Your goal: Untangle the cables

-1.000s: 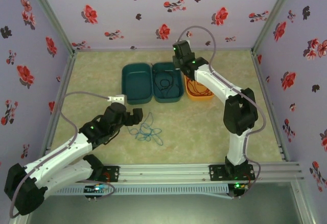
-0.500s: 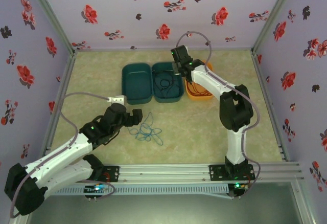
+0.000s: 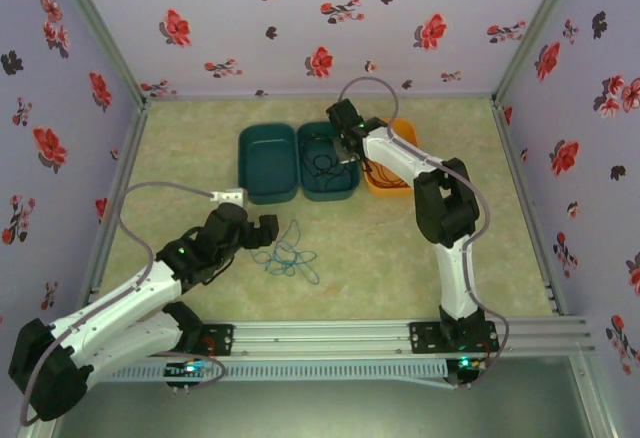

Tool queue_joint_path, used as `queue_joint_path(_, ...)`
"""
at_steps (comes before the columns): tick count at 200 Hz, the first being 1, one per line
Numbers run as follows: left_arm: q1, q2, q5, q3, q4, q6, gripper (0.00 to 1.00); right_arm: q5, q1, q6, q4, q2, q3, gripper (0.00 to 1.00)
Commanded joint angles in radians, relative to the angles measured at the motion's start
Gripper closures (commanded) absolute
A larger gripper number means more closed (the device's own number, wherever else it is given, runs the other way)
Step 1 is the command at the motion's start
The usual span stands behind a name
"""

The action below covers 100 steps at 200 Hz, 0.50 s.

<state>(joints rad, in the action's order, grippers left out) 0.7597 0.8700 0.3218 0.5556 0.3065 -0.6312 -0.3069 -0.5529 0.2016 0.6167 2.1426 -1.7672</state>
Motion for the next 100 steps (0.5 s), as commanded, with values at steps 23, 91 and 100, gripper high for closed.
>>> queue_joint_path(23,-0.012,-0.009,0.007,-0.010,-0.027,-0.022,0.00,0.012,-0.026,-0.041,0.086,0.040,-0.062,1.00)
queue_joint_path(91,-0.014,-0.004,0.002,-0.016,-0.038,-0.025,0.00,-0.021,-0.064,-0.063,0.205,0.140,-0.202,1.00)
queue_joint_path(100,-0.015,-0.005,0.002,-0.017,-0.037,-0.024,0.00,-0.058,-0.067,-0.067,0.224,0.155,-0.216,1.00)
